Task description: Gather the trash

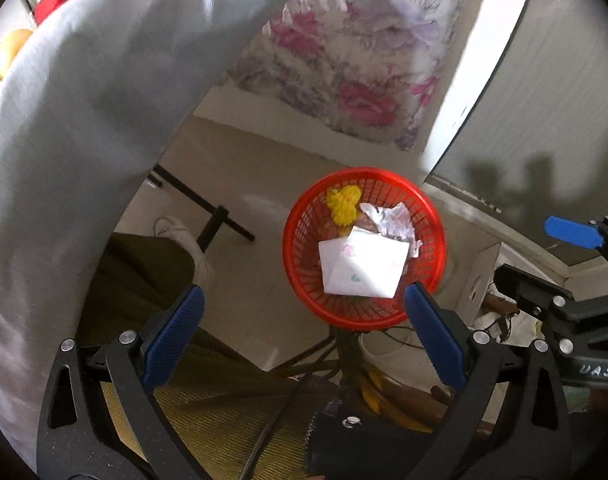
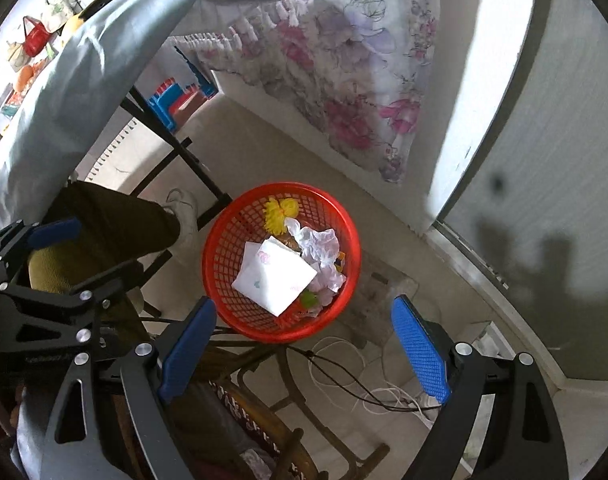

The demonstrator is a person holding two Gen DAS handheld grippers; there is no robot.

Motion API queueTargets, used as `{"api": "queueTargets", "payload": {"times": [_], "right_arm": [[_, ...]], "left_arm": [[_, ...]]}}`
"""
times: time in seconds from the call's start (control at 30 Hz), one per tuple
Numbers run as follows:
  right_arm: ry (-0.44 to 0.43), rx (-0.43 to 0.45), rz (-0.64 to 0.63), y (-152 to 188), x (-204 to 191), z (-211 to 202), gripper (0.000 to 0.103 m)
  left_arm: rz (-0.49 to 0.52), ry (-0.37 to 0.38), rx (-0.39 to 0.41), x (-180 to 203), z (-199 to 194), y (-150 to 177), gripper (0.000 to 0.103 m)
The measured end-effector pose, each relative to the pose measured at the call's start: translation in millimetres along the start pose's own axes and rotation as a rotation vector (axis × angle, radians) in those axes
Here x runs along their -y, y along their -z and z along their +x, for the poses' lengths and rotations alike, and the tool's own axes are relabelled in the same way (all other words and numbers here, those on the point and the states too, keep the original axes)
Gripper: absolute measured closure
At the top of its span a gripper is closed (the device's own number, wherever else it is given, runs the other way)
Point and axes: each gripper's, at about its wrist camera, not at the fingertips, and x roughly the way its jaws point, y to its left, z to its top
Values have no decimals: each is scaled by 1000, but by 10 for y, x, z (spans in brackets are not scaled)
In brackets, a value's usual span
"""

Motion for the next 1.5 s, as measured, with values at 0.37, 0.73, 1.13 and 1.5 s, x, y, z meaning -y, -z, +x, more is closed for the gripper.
{"api": "queueTargets", "payload": {"times": [0.37, 0.73, 1.13, 1.5], "right_arm": [[-7, -38, -2, 18, 1, 74, 14], [-12, -58, -7, 24, -23, 121, 9], [-6, -72, -17, 31, -40, 146, 7], [-3, -69, -22, 31, -55, 146, 7]], "left_arm": [[6, -15, -1, -23, 38, -7, 7], [15, -23, 8, 0, 7, -10, 7], [17, -29, 14, 16, -14, -19, 7], [25, -51, 34, 27, -38, -13, 7]]}}
